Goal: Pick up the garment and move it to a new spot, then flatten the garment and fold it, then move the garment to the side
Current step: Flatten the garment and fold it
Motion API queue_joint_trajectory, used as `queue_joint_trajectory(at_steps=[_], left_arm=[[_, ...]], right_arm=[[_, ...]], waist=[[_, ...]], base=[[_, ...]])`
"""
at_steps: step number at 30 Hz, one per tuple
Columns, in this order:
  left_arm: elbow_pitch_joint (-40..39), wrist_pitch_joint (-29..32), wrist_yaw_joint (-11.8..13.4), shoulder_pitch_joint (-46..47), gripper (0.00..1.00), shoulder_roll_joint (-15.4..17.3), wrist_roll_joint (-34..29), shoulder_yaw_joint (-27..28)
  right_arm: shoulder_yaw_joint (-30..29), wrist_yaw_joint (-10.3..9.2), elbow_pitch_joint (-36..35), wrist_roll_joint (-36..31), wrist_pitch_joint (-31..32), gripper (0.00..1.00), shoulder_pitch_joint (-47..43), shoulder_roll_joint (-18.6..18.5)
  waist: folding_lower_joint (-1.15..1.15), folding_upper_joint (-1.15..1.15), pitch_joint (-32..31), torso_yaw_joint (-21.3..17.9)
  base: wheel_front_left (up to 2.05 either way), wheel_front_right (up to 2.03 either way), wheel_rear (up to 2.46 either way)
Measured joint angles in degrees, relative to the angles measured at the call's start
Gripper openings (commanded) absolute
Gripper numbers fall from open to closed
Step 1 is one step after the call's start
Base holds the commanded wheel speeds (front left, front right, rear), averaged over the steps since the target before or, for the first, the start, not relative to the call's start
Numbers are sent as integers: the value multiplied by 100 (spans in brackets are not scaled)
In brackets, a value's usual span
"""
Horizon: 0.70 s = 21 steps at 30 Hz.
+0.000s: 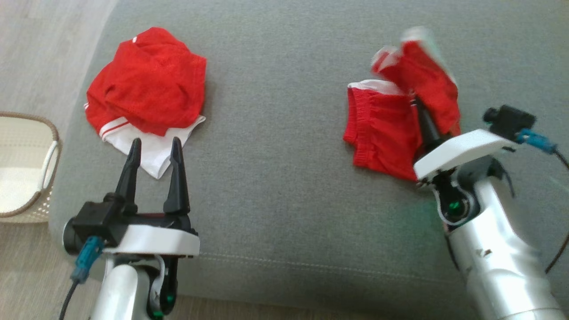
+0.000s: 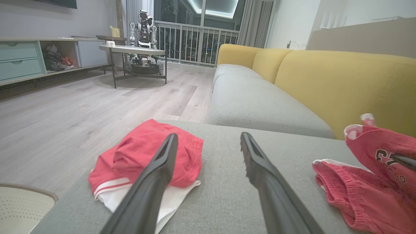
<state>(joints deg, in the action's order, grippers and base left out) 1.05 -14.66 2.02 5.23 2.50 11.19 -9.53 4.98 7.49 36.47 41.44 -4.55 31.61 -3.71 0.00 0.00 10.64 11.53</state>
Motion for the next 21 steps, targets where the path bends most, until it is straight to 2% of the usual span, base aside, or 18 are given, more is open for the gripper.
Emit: queue_joint_trajectory(at_steps=[5, 13, 14, 15, 21], left_arm=[[21, 0, 1, -49, 100, 1, 1, -35], [32, 0, 9, -42, 100, 1, 53, -49], [37, 0, 9, -41, 100, 1, 58, -49], [45, 0, 9, -42, 100, 1, 58, -49], [96, 0, 52, -41, 100, 0, 58, -54]], right_arm=[[385, 0, 53, 175, -108, 0, -73, -1], [823, 0, 567, 286, -189, 0, -44, -5], [871, 0, 595, 315, -229, 66, -39, -5], [922, 0, 620, 331, -277, 100, -30, -4], [1589, 0, 399, 705, -300, 100, -15, -11]], waist=[[0, 0, 27, 136], [0, 0, 163, 257], [0, 0, 170, 262], [0, 0, 175, 260], [0, 0, 172, 203]], base=[[0, 0, 0], [0, 0, 0], [0, 0, 0], [0, 0, 0], [0, 0, 0]])
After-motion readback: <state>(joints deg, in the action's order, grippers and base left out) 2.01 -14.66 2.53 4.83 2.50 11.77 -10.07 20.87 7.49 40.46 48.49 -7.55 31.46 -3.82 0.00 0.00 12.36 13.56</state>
